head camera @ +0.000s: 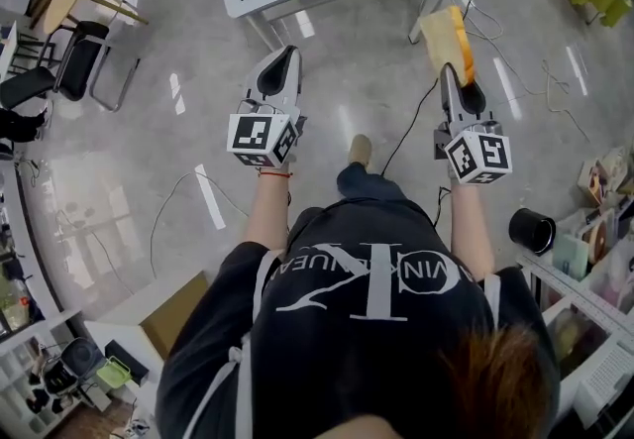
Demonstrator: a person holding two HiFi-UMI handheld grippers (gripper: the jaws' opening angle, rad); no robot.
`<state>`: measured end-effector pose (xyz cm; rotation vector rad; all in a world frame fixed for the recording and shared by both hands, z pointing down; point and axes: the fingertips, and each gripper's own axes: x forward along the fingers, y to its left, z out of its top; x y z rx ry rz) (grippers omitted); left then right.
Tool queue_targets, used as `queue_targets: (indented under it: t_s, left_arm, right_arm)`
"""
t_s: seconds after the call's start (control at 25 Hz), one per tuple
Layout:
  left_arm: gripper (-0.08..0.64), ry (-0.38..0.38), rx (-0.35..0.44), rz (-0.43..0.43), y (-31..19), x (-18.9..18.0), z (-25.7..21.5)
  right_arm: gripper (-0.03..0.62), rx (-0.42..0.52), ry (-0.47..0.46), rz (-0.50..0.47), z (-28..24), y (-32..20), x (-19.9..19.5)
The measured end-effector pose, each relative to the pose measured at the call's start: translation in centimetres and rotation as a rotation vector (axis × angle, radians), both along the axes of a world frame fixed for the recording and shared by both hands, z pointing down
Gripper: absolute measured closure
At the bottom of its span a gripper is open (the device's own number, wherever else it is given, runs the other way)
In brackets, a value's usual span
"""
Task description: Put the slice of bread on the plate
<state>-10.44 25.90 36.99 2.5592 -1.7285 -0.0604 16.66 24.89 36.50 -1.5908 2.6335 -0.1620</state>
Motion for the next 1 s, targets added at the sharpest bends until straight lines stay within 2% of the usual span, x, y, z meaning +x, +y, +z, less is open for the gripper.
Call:
queue_targets:
  t_s: [0.36,0.72,1.0]
  left_arm:
    - [0.551,-0.022,-0.042,-0.004,-6.4,-0.3,0.8]
    - [0.555,-0.030,-0.023,-0.020,-13.0,0.1,0.2]
    - [0.555,-0.029,-0.020,-0.009,-15.7,1.1,-0.1]
  right_arm:
    - [0.499,-0.049,-0.013,0.008,1.9,-6.2,0.7]
    - [0.499,-0.032,-0.034,0.003,1.8,-12.4,1.3]
    - [0.499,-0.049,-0.036,-0.019,2.0,-14.7,1.1]
